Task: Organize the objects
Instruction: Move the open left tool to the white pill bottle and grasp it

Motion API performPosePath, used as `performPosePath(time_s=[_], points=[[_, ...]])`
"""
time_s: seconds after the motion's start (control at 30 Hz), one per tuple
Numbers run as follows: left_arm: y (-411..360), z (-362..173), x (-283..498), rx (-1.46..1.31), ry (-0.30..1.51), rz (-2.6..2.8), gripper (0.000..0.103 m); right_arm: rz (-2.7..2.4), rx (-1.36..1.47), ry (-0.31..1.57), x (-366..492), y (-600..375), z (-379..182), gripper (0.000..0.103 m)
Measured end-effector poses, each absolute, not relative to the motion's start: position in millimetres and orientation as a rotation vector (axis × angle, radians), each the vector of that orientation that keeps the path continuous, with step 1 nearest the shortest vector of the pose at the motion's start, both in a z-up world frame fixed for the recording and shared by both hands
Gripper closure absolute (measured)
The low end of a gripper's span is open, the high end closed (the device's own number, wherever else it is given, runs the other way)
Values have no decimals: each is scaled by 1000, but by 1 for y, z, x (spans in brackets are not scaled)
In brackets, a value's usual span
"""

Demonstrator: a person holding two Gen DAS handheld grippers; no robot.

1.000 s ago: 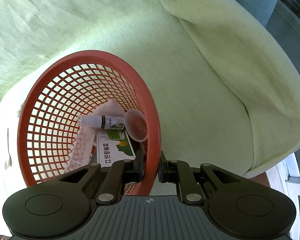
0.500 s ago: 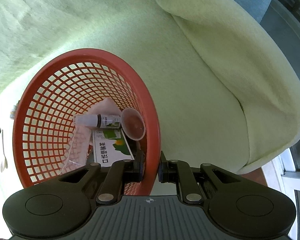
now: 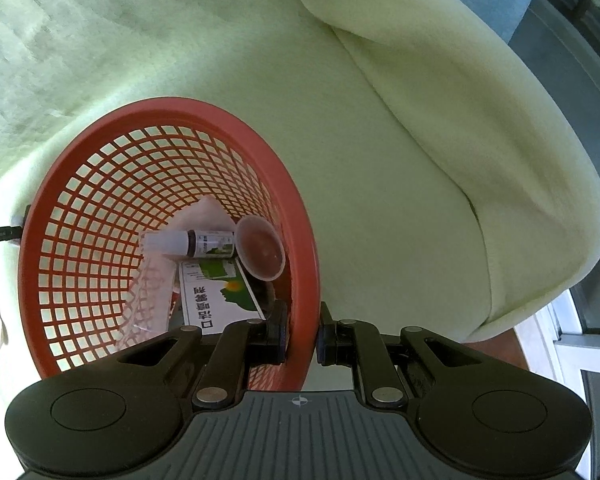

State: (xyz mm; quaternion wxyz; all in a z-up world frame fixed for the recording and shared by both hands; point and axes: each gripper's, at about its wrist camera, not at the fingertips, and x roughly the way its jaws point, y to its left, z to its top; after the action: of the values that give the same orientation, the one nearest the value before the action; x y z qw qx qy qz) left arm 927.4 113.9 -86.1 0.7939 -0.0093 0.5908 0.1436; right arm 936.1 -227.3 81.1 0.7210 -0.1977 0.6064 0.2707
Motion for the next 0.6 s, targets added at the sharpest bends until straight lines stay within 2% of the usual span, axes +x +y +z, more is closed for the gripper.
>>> performPosePath(time_s=[0.07, 0.1, 0.33, 0.6], points=[[119, -89, 931, -36, 1285, 313, 74, 592, -437, 1337, 936, -226, 81, 93], [121, -91, 933, -44, 1303, 309, 81, 589, -437, 1335, 935, -226, 81, 93], [113, -93, 923, -10, 1319, 320, 81, 587, -437, 1333, 934, -225, 81, 93], [89, -47, 893, -96, 1364, 320, 81, 598, -431, 1329, 934, -227, 82, 93]])
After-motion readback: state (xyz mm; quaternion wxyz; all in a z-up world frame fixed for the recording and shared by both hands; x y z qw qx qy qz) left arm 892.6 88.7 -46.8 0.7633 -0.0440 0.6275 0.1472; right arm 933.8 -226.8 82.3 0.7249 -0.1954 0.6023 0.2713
